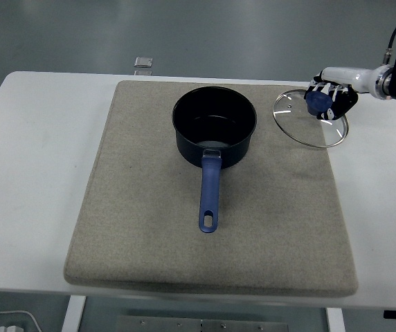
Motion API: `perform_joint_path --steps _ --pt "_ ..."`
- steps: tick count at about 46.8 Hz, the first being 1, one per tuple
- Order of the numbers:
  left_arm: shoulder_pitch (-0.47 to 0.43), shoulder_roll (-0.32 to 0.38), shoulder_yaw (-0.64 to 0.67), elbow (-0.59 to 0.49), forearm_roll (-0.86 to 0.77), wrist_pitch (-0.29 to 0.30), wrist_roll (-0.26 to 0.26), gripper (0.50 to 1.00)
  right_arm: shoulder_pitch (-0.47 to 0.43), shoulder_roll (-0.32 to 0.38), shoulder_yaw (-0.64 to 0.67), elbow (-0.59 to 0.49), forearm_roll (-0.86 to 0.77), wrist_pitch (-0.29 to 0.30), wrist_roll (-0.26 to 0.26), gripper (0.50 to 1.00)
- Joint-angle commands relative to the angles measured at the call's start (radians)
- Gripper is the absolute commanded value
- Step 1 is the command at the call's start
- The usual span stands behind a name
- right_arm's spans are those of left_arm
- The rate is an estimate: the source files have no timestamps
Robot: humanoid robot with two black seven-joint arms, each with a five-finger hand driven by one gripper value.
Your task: Lift the pot lid and place it to the right of the pot.
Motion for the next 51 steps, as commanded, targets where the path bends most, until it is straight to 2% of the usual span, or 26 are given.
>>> perform_joint_path --steps 1,20,22,25,27,29,33,35,36,40,51 --pt "0.0 0.0 0.0 0.0 0.001 0.0 -0.001 1.0 -0.002 0.002 0.0 0.0 0.002 -0.002 0.0 0.5" --pt "0.0 0.0 0.0 0.0 0.001 -0.002 0.001 1.0 -0.028 0.032 -0.008 0.002 0.005 -0.014 -0.001 0.504" --pt "-0.002 0.0 0.0 0.0 -0.001 0.0 -0.001 1.0 -0.029 0.032 -0.008 0.002 0.011 -0.02 -0.001 0.555" --pt "0.0 0.0 0.0 0.0 0.001 0.0 -0.001 1.0 -0.029 0.032 -0.008 0.002 0.015 -0.022 -0.001 0.59" --pt "0.0 0.0 0.0 0.0 -0.001 0.0 -0.001 1.0 -0.029 0.032 -0.008 0.002 0.018 -0.022 -0.001 0.631" --pt "0.0 0.0 0.0 0.0 0.001 0.0 -0.001 1.0 -0.031 0.032 -0.008 0.002 0.018 -0.022 -0.001 0.69" --pt "0.0 0.0 0.0 0.0 -0.001 0.0 -0.001 1.0 -0.033 0.032 -0.008 0.002 0.018 -0.022 0.0 0.768" --pt "0.0 0.0 0.0 0.0 0.001 0.0 -0.001 1.0 -0.036 0.032 -0.007 0.002 0.018 -0.022 0.0 0.847" --pt "0.0 0.0 0.0 0.0 -0.001 0.0 -0.001 1.0 -0.036 0.032 -0.007 0.002 0.02 -0.022 0.0 0.866" --pt "0.0 0.0 0.0 0.0 -0.001 0.0 0.001 1.0 -0.036 0.032 -0.007 0.002 0.02 -0.019 0.0 0.901" --pt "0.0 0.0 0.0 0.0 -0.001 0.0 0.001 1.0 -0.03 0.03 -0.001 0.008 0.021 -0.006 0.006 0.903"
